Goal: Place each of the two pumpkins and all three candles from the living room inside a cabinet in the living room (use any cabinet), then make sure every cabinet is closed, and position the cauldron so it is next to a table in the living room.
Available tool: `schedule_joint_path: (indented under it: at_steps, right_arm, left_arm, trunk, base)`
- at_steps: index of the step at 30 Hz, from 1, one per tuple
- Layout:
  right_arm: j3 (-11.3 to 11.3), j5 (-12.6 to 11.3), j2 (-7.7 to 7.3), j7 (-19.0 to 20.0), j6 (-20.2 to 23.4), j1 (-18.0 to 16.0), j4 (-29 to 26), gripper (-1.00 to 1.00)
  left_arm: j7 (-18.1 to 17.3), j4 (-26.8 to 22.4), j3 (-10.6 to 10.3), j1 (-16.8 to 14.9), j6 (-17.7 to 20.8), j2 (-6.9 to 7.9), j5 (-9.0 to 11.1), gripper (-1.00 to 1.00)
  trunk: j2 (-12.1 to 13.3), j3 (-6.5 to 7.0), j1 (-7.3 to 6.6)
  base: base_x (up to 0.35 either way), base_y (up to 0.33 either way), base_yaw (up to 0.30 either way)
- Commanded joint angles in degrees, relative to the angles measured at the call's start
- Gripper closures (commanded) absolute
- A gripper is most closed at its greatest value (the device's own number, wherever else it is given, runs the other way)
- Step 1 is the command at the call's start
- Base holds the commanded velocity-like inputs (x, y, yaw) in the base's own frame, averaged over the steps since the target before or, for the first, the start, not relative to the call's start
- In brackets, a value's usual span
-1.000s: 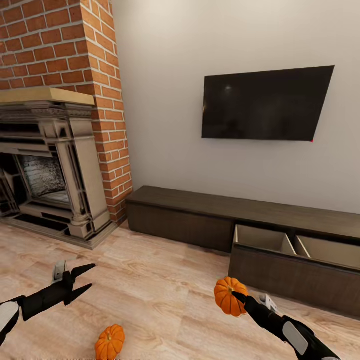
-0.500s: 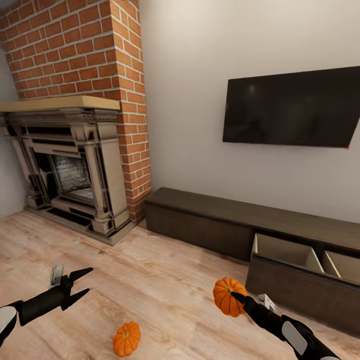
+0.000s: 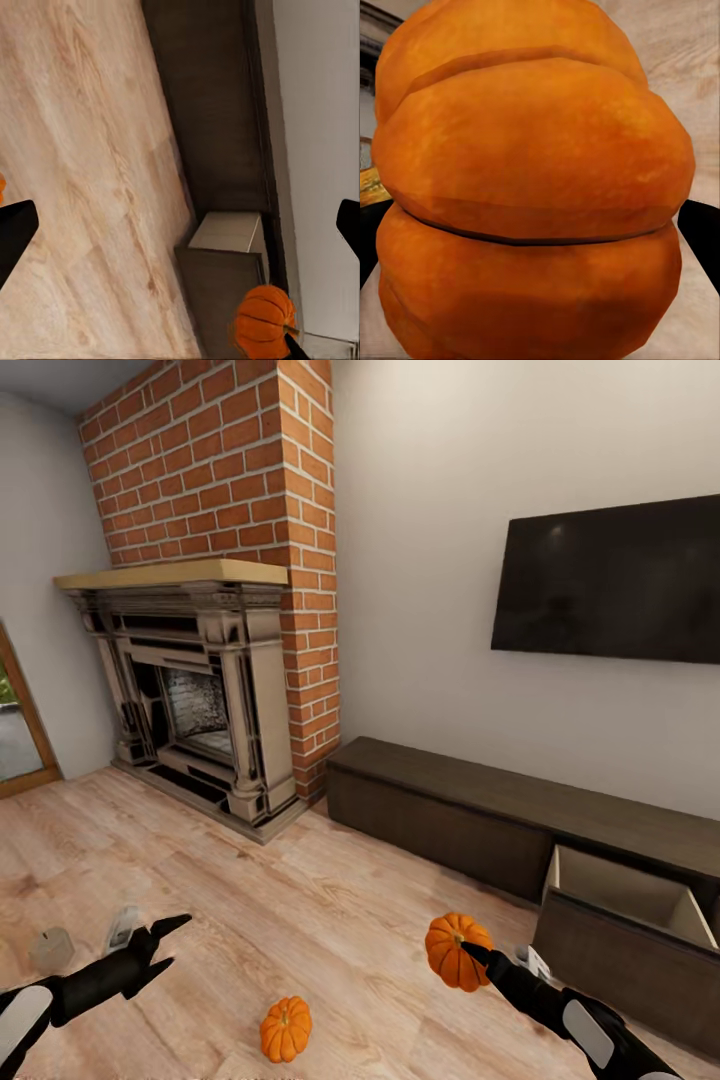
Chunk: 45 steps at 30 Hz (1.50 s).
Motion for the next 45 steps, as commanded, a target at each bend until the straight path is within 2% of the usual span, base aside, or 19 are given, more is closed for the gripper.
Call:
schedule_joint_path:
  at_steps: [1, 4, 6, 7, 8, 10, 12, 25, 28, 33, 34, 37, 40, 45]
  right_arm:
    - [0.0, -0.8, -0.05, 0.1, 0.5, 0.0, -0.1, 1.00]
    - [0.0, -0.8, -0.09, 0.1, 0.5, 0.0, -1.5, 1.00]
    - [0.6, -0.8, -0.15, 0.2, 0.4, 0.0, -2.9, 1.00]
    - [1.4, -0.8, -0.17, 0.2, 0.5, -0.1, -4.0, 1.00]
    - [1.6, -0.8, -0.18, 0.2, 0.5, 0.0, -4.3, 1.00]
    - [1.9, -0.9, -0.18, 0.4, 0.7, -0.1, -4.7, 1.00]
    - [2.1, -0.9, -0.18, 0.7, 0.8, -0.1, -4.8, 1.00]
    - [2.2, -0.9, -0.15, 1.1, 0.9, -0.1, -4.9, 1.00]
    - [2.2, -0.9, -0.16, 1.1, 0.8, -0.1, -4.9, 1.00]
    - [2.3, -0.9, -0.06, 1.1, 0.8, -0.1, -5.2, 1.00]
    - [2.5, -0.9, -0.01, 1.1, 0.9, -0.1, -6.0, 1.00]
    - [5.2, -1.0, 0.16, 0.3, 1.4, 0.0, -10.0, 1.00]
    - [7.0, -1.3, 0.84, -1.6, 4.3, -0.2, -12.1, 1.00]
    - [7.4, -1.6, 2.43, -5.3, 7.3, -1.6, -17.5, 1.00]
  left_arm:
    - [0.8, 0.7, 0.1, -0.1, 0.2, -0.55, -0.5, -1.00]
    - [1.7, 2.6, 0.0, -0.1, -0.1, -2.40, -1.7, -1.00]
    - [2.1, 3.1, -0.7, -0.1, -0.2, -4.05, -3.2, -1.00]
    - [2.2, 3.3, -1.6, -0.1, -0.4, -5.41, -6.3, -1.00]
    - [2.1, 3.4, -1.9, -0.1, -0.7, -6.00, -8.0, -1.00]
    - [1.9, 3.5, -2.1, -0.1, -1.8, -7.07, -10.3, -1.00]
    - [1.9, 3.5, -2.2, -0.1, -2.6, -7.65, -11.3, -1.00]
    - [1.9, 3.5, -2.0, -0.1, -3.4, -8.05, -12.0, -1.00]
    - [2.0, 3.5, -2.0, -0.1, -3.8, -8.05, -12.1, -1.00]
    - [2.3, 3.5, -2.3, -0.1, -7.4, -8.09, -12.0, -1.00]
    - [2.4, 3.5, -2.4, -0.1, -7.8, -8.09, -12.0, -1.00]
    - [2.4, 3.5, -2.5, -0.1, -8.4, -8.17, -12.0, -1.00]
    - [2.4, 5.2, -2.7, -0.1, -9.5, -8.47, -12.3, -1.00]
    - [2.4, 7.7, -2.8, -0.1, -11.3, -8.59, -12.5, -1.00]
  trunk:
    - [0.0, -0.05, -0.01]
    - [0.0, -0.05, -0.01]
    - [0.0, -0.05, -0.01]
    - [0.0, -0.05, -0.01]
    - [0.0, -0.05, -0.01]
    - [0.0, -0.05, -0.01]
    - [0.0, -0.05, -0.01]
    - [0.0, -0.05, -0.01]
    - [-1.2, -0.59, 0.65]
    - [-3.2, -1.49, 1.74]
    - [-3.6, -1.67, 1.96]
    - [-4.8, -2.21, 2.62]
    - [-6.0, -2.75, 3.28]
    - [-8.1, -3.65, 4.38]
  base:
    - [0.000, 0.000, 0.134]
    - [0.000, 0.000, 0.059]
    - [0.000, 0.000, 0.018]
    - [0.000, 0.000, 0.006]
    - [0.000, 0.000, 0.004]
    - [0.000, 0.000, 0.002]
    - [0.000, 0.000, 0.000]
    - [0.000, 0.000, 0.000]
    - [0.000, 0.000, 0.000]
    - [0.000, 0.000, 0.000]
    - [0.000, 0.000, 0.000]
    - [0.000, 0.000, 0.000]
    - [0.000, 0.000, 0.000]
    - [0.000, 0.000, 0.000]
